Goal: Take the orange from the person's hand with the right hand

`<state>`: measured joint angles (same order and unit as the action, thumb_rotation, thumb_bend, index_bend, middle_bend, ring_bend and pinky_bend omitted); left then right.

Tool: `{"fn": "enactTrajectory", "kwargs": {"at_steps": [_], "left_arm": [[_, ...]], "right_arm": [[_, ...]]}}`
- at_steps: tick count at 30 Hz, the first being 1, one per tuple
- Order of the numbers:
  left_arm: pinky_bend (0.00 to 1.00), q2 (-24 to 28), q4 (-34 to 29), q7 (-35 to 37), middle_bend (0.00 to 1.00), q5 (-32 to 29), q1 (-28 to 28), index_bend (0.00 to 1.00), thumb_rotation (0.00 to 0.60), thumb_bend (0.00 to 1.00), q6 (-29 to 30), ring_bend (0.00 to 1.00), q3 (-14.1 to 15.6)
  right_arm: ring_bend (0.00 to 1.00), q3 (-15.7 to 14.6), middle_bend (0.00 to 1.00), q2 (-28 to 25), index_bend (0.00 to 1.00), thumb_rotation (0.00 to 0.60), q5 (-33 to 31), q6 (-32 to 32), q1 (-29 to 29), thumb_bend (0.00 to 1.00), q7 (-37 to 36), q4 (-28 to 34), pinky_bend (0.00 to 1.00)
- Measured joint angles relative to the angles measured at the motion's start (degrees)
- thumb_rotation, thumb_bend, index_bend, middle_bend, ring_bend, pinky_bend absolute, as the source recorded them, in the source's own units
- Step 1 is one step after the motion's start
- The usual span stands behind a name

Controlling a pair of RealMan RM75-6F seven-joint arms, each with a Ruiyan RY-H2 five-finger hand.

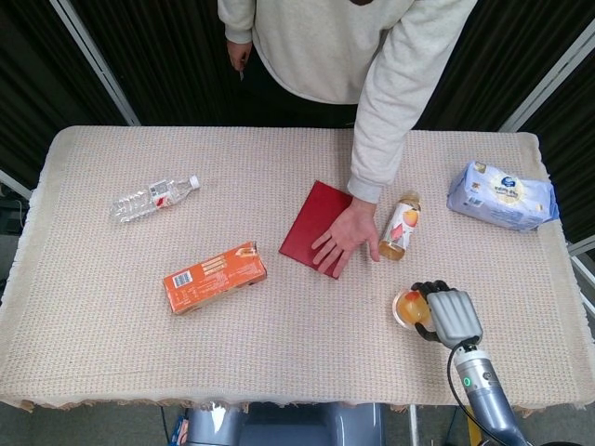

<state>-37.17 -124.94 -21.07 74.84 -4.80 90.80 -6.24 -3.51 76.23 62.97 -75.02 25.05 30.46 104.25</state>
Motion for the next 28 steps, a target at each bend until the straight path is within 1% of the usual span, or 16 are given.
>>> {"fn": "enactTrajectory", "kwargs": {"at_steps": [2,3,5,8,13,18,22,25,28], "left_arm": [[0.0,-0.01,-0.03,-0.03,0.0,0.28,0.03,0.01,0.6,0.15,0.08,0.0,0.03],[0.0,-0.02,-0.03,-0.02,0.0,0.34,0.04,0.01,0.6,0.15,0.12,0.0,0.03],[0.0,-0.01,0.01,0.2,0.0,0.4,0.12,0.01,0.6,0.15,0.25,0.0,0.03],[0.0,0.07,0.14,0.58,0.0,0.25,0.16,0.01,0.6,0.15,0.36,0.0,-0.08],[0.0,0.22,0.27,0.98,0.0,0.29,0.28,0.01,0.6,0.15,0.6,0.0,-0.19],[0.0,0.33,0.39,1.26,0.0,0.44,0.42,0.01,0.6,0.15,0.8,0.0,-0.2],[0.0,0.5,0.65,1.89,0.0,0.32,0.45,0.0,0.6,0.15,0.8,0.0,-0.31],[0.0,0.74,0.76,2.55,0.0,0.19,0.51,0.0,0.6,0.15,0.84,0.0,-0.42],[0.0,0.85,0.78,2.77,0.0,0.5,0.63,0.0,0.6,0.15,0.92,0.0,-0.37]], "right_arm": [[0.0,-0.33,0.0,0.32,0.13,0.6,-0.24,0.97,-0.03,0.15,0.8,-0.23,0.15],[0.0,-0.41,0.0,0.42,0.1,0.6,-0.55,1.48,-0.01,0.14,1.13,-0.27,0.11],[0.0,-0.36,0.0,0.56,0.06,0.6,-1.33,2.52,0.07,0.12,1.79,-0.25,0.06],[0.0,0.05,0.0,0.48,0.03,0.6,-0.96,2.65,0.01,0.1,1.79,-0.26,0.02],[0.0,0.52,0.0,-0.22,0.03,0.6,1.8,1.61,-0.52,0.08,0.88,-0.53,0.0],[0.0,0.16,0.0,-1.49,0.01,0.6,7.59,-1.17,-1.53,0.07,0.42,-2.07,0.0],[0.0,-0.32,0.0,-2.74,0.0,0.6,14.19,-5.19,-2.75,0.07,0.35,-4.76,0.0],[0.0,-0.2,0.0,-3.7,0.0,0.6,18.96,-9.59,-4.11,0.06,0.5,-7.03,0.0],[0.0,0.51,0.0,-4.19,0.0,0.6,20.39,-11.59,-5.2,0.07,-0.47,-7.3,0.0]]}}
